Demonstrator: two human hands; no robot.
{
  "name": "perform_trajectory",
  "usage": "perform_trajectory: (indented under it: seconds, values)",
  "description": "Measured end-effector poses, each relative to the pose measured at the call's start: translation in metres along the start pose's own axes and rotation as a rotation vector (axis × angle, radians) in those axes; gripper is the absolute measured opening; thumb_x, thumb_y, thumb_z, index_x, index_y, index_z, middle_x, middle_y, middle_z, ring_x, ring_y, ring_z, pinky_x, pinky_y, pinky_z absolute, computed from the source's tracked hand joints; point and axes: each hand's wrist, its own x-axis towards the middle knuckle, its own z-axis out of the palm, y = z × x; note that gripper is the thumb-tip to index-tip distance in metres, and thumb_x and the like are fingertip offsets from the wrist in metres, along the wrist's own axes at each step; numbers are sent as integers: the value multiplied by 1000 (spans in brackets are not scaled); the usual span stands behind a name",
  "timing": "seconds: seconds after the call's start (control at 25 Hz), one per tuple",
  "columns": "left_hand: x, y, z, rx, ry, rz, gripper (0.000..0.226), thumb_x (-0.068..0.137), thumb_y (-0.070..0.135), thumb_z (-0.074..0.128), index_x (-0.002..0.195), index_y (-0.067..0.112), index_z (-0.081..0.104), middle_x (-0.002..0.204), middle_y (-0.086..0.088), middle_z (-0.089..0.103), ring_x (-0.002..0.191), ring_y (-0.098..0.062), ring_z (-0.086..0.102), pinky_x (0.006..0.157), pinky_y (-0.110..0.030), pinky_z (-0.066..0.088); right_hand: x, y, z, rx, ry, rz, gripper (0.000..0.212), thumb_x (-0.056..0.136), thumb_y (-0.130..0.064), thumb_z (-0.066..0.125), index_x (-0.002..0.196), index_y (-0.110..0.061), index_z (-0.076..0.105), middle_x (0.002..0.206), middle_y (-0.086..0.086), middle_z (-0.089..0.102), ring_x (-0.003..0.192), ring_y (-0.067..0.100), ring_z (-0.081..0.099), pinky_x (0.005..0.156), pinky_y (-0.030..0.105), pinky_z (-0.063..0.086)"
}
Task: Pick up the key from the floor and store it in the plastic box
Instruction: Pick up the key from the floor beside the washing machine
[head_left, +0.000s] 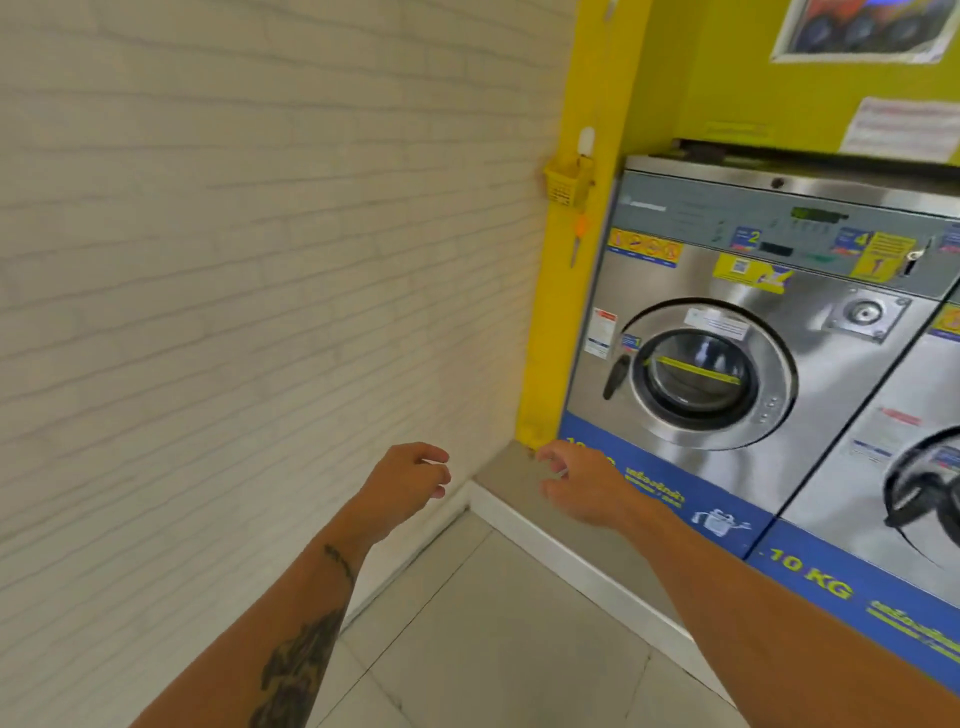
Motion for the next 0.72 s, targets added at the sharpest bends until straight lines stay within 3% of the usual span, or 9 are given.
perform_trajectory:
  seconds: [0.12,0.2,0.4,0.72]
  values:
    - [69,17,19,60,-93,8,30,85,16,61,114,17,68,105,-9,72,93,-20,71,91,-38,55,48,24,-18,-3,25,72,41,95,-21,64,135,-23,57,132,7,58,109,19,55,88,30,43]
    - [117,29,35,85,-145,9,30,85,16,62,114,17,68,103,-10,73,95,-22,71,91,-40,55,85,43,-28,19,47,115,40,95,-20,64,134,-23,57,133,8,58,116,24,56,93,37,49]
    - [238,48,90,130,-253,-34,30,88,12,60,118,13,66,108,-10,70,92,-19,70,73,-26,53,191,98,-45,67,64,175,43,95,-23,65,136,-26,56,137,5,57,118,24,58,97,42,54]
    - [414,46,149,245,-290,-178,37,86,19,60,123,18,66,119,-13,67,106,-29,67,87,-34,56,373,167,-63,48,-89,220,47,97,-21,60,143,-22,51,143,7,53,126,25,54,98,35,46]
